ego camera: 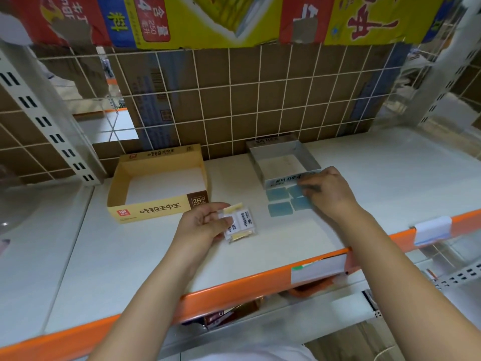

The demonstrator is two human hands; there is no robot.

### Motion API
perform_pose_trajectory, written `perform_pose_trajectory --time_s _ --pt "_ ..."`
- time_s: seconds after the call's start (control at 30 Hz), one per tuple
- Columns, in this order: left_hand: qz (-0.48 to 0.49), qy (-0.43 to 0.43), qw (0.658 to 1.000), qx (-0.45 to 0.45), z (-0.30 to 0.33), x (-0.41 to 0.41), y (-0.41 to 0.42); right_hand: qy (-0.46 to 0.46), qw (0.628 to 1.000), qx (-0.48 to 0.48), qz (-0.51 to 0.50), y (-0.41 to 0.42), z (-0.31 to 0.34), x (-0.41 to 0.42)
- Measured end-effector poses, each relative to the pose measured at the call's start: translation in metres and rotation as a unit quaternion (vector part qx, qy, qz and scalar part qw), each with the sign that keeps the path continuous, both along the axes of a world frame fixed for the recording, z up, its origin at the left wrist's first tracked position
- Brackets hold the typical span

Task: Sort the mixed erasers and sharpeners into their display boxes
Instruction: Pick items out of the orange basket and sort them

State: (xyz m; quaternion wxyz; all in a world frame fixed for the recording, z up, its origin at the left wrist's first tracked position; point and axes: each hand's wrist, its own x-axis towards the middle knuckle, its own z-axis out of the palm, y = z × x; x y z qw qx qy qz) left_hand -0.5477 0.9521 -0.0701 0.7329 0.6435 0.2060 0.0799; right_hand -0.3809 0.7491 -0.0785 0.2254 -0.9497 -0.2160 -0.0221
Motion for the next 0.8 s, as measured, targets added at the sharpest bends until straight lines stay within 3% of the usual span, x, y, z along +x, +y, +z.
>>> perform_pose_trajectory --time_s 0.27,0.37,0.5,0.67,0.8 --pt "0.015 -0.010 0.999 -0.038 0.000 -0.002 0.002 0.002 1.000 0.017 0.001 0.006 0.007 -0.007" --pt "0.033 -0.020 0.998 -0.043 0.002 -0.003 0.006 0.010 0.990 0.137 0.022 0.020 0.019 -0.029" --pt "0.047 -0.042 0.997 -0.041 0.006 -0.011 0.014 0.120 0.944 0.283 0.123 0.057 0.029 -0.067" --pt "0.061 -0.065 0.996 -0.013 0.007 -0.033 0.034 0.273 0.893 0.281 0.223 0.105 0.026 -0.103" --pt "0.135 -0.044 0.989 0.049 0.003 -0.054 0.059 0.357 0.851 0.268 0.278 0.139 0.015 -0.121"
